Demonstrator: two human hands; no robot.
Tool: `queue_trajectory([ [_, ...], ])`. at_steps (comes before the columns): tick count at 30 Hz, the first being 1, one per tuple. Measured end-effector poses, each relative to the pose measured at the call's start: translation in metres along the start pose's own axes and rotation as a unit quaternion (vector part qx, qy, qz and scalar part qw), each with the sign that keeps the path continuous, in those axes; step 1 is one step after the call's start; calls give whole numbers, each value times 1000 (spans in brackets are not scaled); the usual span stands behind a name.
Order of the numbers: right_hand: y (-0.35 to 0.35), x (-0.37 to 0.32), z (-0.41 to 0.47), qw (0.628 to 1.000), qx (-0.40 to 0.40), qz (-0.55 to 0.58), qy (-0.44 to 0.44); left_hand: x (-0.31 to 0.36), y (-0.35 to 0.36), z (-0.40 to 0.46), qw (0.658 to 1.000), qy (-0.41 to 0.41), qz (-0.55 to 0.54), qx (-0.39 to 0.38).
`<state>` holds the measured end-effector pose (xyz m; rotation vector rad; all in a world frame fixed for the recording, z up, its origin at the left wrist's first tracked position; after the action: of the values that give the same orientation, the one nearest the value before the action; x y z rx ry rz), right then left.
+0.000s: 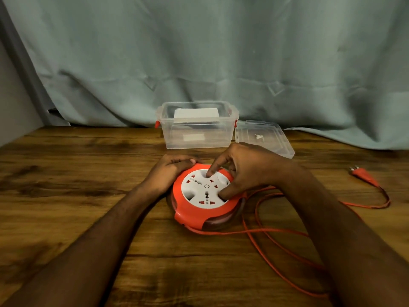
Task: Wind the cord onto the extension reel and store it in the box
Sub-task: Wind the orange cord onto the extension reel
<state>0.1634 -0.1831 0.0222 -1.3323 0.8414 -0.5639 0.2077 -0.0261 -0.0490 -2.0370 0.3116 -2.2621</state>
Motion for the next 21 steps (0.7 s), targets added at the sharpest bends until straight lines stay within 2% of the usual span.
queue_trajectory([
  [4, -3, 0, 1, 997, 33, -63, 12, -1, 1, 1, 1000, -3, -3, 4],
  [12, 4, -15, 4, 998, 31, -50, 2, 3, 3, 0, 1000, 14, -9, 4],
  [17, 7, -29, 6, 995, 56, -69, -45, -1, 2, 2, 1000, 15, -8, 4],
  [21, 2, -26, 4, 996, 62, -26, -53, 0, 1, 3, 1000, 17, -15, 6],
])
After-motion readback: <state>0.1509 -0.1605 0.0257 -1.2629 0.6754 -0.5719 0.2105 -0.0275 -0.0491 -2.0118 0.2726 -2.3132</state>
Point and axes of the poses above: each hand's wrist, its own z-axis towards the middle knuckle, its own y-axis out of the palm, x = y × z, the point moved 10 cm from there along z, towards the middle knuckle, and after that the axes turned 3 degrees about -y, right-handed, at the moved point
